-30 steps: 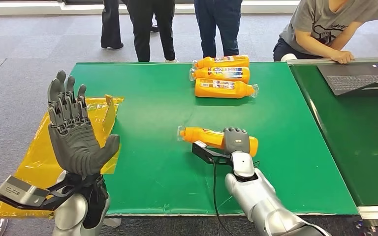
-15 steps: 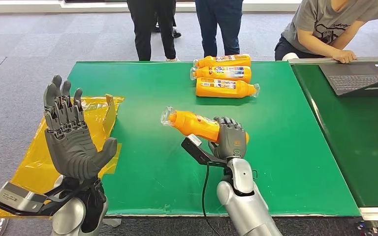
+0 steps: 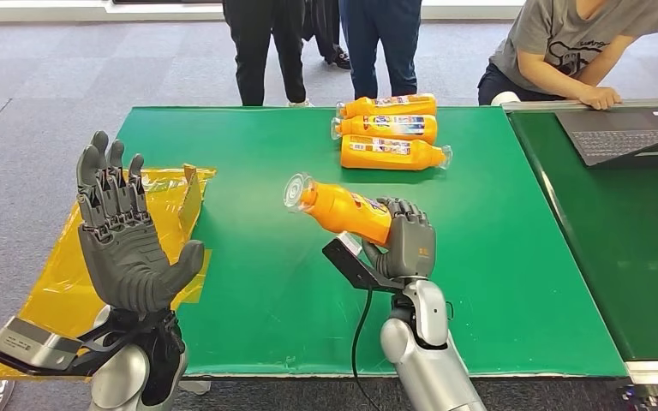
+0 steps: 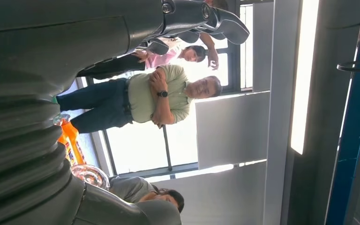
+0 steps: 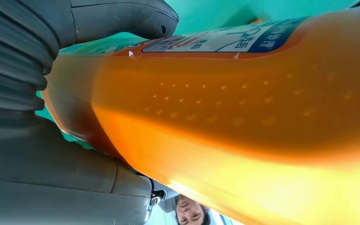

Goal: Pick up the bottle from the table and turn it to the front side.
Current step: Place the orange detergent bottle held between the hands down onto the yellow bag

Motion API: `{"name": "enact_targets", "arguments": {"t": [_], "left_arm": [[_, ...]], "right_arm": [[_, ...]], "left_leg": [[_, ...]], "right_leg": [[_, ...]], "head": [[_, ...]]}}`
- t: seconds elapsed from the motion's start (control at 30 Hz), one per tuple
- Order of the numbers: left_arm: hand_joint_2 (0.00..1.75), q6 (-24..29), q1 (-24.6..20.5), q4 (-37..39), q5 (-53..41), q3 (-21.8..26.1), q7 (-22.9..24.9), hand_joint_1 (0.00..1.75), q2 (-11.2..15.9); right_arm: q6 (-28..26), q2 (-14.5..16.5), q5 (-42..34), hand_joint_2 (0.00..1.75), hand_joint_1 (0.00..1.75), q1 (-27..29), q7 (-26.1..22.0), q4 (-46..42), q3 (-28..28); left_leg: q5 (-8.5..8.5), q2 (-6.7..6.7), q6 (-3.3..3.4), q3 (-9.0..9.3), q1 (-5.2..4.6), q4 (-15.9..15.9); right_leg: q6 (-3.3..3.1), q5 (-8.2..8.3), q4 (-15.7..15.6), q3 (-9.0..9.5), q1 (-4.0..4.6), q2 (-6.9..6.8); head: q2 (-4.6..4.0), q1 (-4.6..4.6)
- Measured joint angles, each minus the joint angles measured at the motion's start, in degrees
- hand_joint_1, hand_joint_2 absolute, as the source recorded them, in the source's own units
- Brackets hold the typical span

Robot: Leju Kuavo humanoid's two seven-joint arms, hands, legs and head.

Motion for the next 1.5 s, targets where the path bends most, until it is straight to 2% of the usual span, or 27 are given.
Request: {"name": "enact_targets", "arguments": {"t": [0.17,0.6,0.67,0.8,0.87,1.07,1.17,1.27,1.5], "left_arm": [[1.75,0.45,0.00,0.05,-0.01,0.00,0.00,0.00,-0.01],[1.75,0.52,0.00,0.06,-0.01,0.00,0.01,0.00,-0.01],[1.75,0.37,-0.04,0.17,0.04,-0.02,0.14,0.00,-0.01],[1.75,-0.14,-0.69,1.77,0.20,-0.91,0.42,0.00,-0.08],[1.75,-0.21,-1.06,2.66,0.30,-1.68,0.37,0.00,-0.17],[1.75,-0.01,-1.14,3.79,0.43,-3.11,0.33,0.00,-0.34],[1.75,0.67,-1.10,3.84,0.40,-3.31,0.66,0.00,-0.34],[1.75,0.68,-1.18,4.02,0.10,-3.33,1.58,0.00,-0.30],[1.75,-3.08,-3.20,7.35,-0.68,-3.36,4.31,0.00,0.03]], "right_arm": [[-0.52,0.09,-3.48,1.75,1.75,0.91,-2.09,-1.25,-0.06],[-0.49,0.20,-4.41,1.75,1.75,1.70,-2.66,-2.34,-0.34],[0.28,0.35,-8.93,1.75,1.75,1.82,-5.75,-2.38,-0.54],[3.10,1.45,-26.40,1.75,1.75,2.03,-17.30,-2.34,-1.29],[3.80,1.93,-30.88,1.75,1.75,1.98,-20.19,-2.02,-1.40],[5.47,3.06,-35.50,1.75,1.75,1.86,-22.61,-0.82,-1.37],[7.94,3.46,-39.35,1.75,1.75,1.41,-25.70,0.53,-1.11],[8.20,3.71,-41.09,1.75,1.75,0.86,-27.93,2.36,-0.54],[7.94,4.07,-42.90,1.75,1.75,-0.17,-29.23,5.80,1.05]], "left_leg": [[0.00,0.00,0.00,-0.01,0.00,0.00],[0.00,0.01,0.00,-0.01,0.00,0.00],[0.00,0.01,0.00,-0.01,0.00,0.00],[0.00,0.02,0.00,-0.02,0.00,0.00],[0.00,0.02,0.00,-0.02,0.00,0.00],[0.00,0.02,0.00,-0.05,0.00,0.00],[0.00,0.02,0.00,-0.07,0.00,0.00],[0.00,0.02,0.00,-0.07,0.00,0.00],[0.01,0.01,0.00,-0.07,0.00,0.00]], "right_leg": [[0.00,0.00,0.00,-0.01,0.00,0.00],[0.00,0.00,0.00,-0.03,0.00,0.02],[0.00,0.00,0.00,-0.04,0.00,0.02],[0.00,0.00,0.00,-0.06,0.00,0.02],[0.00,0.00,0.00,-0.05,0.00,0.02],[0.00,0.00,0.00,-0.05,0.01,0.03],[0.00,0.00,0.00,-0.05,0.01,0.02],[0.00,0.00,0.00,-0.05,0.01,0.01],[0.00,0.01,0.00,-0.05,0.00,0.01]], "head": [[0.00,0.00],[0.00,0.00],[0.00,0.00],[0.00,0.00],[0.00,0.00],[0.00,0.00],[0.00,0.00],[0.00,0.00],[0.00,-0.01]]}}
